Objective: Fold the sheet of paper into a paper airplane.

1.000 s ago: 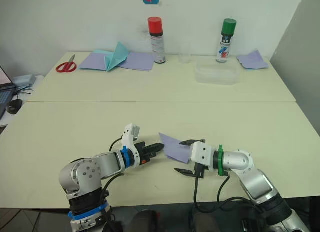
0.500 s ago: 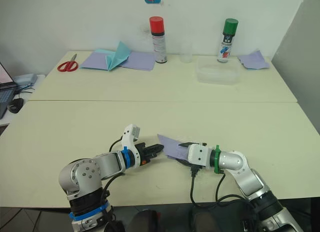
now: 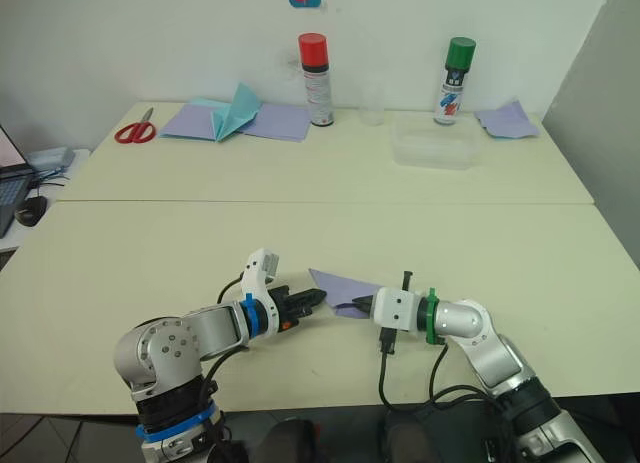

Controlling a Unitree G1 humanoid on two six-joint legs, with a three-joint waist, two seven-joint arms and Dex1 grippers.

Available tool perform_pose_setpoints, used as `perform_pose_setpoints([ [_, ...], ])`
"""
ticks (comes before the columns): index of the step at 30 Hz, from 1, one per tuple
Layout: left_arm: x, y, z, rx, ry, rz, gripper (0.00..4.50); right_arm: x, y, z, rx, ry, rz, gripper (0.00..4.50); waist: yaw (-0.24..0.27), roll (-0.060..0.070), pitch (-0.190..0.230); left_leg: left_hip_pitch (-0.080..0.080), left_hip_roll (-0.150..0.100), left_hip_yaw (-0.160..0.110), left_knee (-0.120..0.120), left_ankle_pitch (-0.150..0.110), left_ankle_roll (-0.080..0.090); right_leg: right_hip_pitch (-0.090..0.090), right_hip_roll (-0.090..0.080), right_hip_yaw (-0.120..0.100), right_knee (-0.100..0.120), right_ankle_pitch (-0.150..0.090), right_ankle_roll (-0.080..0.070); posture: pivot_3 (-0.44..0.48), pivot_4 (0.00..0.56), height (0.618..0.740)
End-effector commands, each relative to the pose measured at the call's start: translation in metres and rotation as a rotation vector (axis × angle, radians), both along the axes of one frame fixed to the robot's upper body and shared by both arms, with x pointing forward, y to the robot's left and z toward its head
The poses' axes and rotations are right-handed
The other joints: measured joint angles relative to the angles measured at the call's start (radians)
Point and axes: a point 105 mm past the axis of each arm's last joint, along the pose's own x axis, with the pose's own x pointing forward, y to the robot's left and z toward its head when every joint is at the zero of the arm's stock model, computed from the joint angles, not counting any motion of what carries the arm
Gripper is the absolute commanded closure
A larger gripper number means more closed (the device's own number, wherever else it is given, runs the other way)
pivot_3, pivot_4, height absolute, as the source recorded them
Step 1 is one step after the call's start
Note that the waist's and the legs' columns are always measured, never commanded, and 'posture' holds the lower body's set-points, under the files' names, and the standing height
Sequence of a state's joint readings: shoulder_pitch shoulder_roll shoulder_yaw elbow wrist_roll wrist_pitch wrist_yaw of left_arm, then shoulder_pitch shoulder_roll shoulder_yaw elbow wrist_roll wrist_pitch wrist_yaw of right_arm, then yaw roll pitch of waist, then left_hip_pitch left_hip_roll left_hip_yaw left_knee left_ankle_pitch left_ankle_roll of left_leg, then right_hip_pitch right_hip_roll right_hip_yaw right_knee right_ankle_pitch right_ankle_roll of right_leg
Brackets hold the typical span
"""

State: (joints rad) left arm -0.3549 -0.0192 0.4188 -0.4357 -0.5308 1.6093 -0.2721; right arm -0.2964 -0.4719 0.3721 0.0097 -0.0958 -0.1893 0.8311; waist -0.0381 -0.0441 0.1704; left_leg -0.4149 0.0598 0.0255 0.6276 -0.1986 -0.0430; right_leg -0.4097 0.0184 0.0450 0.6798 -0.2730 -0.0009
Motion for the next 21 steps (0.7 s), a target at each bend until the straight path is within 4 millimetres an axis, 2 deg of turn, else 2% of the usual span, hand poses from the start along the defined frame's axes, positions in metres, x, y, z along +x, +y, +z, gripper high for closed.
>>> perform_pose_setpoints([
  [1, -0.008, 0.001, 0.021, -0.040, -0.107, -0.052, 4.50, 0.000, 0.004, 0.005, 0.018, -0.033, 0.031, 4.47, 0.000, 0.000, 0.000, 0.000, 0.000, 0.000, 0.000, 0.000, 0.000, 0.000, 0.000, 0.000, 0.000, 0.000, 0.000, 0.000, 0.150, 0.740],
  [2, -0.011, 0.003, 0.024, -0.050, -0.123, -0.065, 4.50, 0.000, 0.005, 0.005, 0.020, -0.034, 0.034, 4.47, 0.000, 0.000, 0.000, 0.000, 0.000, 0.000, 0.000, 0.000, 0.000, 0.000, 0.000, 0.000, 0.000, 0.000, 0.000, 0.000, 0.150, 0.740],
  [5, -0.013, 0.002, 0.030, -0.131, -0.138, -0.077, 3.75, 0.001, 0.007, 0.005, 0.025, -0.035, 0.039, 4.50, 0.003, 0.000, 0.000, 0.000, 0.001, 0.000, 0.000, 0.000, 0.000, 0.000, -0.001, 0.000, 0.000, 0.000, 0.000, 0.000, 0.150, 0.740],
  [9, -0.018, 0.004, 0.023, -0.084, -0.114, -0.085, 2.50, 0.001, 0.009, 0.005, 0.029, -0.036, 0.053, 4.50, 0.005, 0.000, 0.000, 0.000, 0.000, 0.001, 0.001, 0.000, 0.000, 0.001, -0.002, 0.000, 0.000, 0.001, 0.001, 0.000, 0.150, 0.740],
  [13, -0.030, 0.023, 0.023, -0.011, -0.129, -0.117, 1.20, -0.001, 0.014, 0.006, 0.042, -0.044, 0.085, 4.50, 0.000, 0.000, 0.000, 0.001, 0.001, 0.001, 0.001, 0.000, 0.000, 0.001, -0.002, 0.001, 0.000, 0.001, 0.001, 0.000, 0.150, 0.740],
  [15, -0.028, 0.036, 0.041, 0.064, -0.240, -0.170, 0.59, -0.004, 0.018, 0.007, 0.050, -0.050, 0.120, 4.50, 0.003, 0.000, 0.001, 0.001, 0.001, 0.000, 0.001, 0.000, 0.000, 0.001, -0.002, 0.000, 0.000, 0.001, 0.001, 0.000, 0.150, 0.740],
  [17, -0.020, 0.049, 0.051, 0.241, -0.400, -0.238, 0.02, -0.007, 0.020, 0.006, 0.045, -0.056, 0.154, 4.50, 0.004, 0.000, 0.002, 0.001, 0.002, -0.002, 0.001, 0.000, 0.000, 0.001, -0.001, -0.001, 0.001, 0.000, 0.000, 0.000, 0.150, 0.740],
  [19, -0.013, 0.053, 0.050, 0.347, -0.498, -0.305, 0.02, -0.007, 0.019, 0.004, 0.031, -0.057, 0.169, 4.50, 0.006, 0.003, 0.003, 0.003, 0.002, -0.002, 0.000, 0.001, -0.001, 0.001, -0.001, -0.001, 0.001, 0.000, -0.003, 0.000, 0.150, 0.740],
  [21, -0.012, 0.047, 0.047, 0.377, -0.581, -0.390, 0.02, -0.008, 0.018, 0.003, 0.029, -0.053, 0.178, 4.50, 0.007, 0.004, 0.003, 0.007, 0.002, 0.001, -0.002, 0.001, -0.001, 0.004, -0.005, 0.001, 0.000, -0.004, -0.009, 0.000, 0.150, 0.740],
])
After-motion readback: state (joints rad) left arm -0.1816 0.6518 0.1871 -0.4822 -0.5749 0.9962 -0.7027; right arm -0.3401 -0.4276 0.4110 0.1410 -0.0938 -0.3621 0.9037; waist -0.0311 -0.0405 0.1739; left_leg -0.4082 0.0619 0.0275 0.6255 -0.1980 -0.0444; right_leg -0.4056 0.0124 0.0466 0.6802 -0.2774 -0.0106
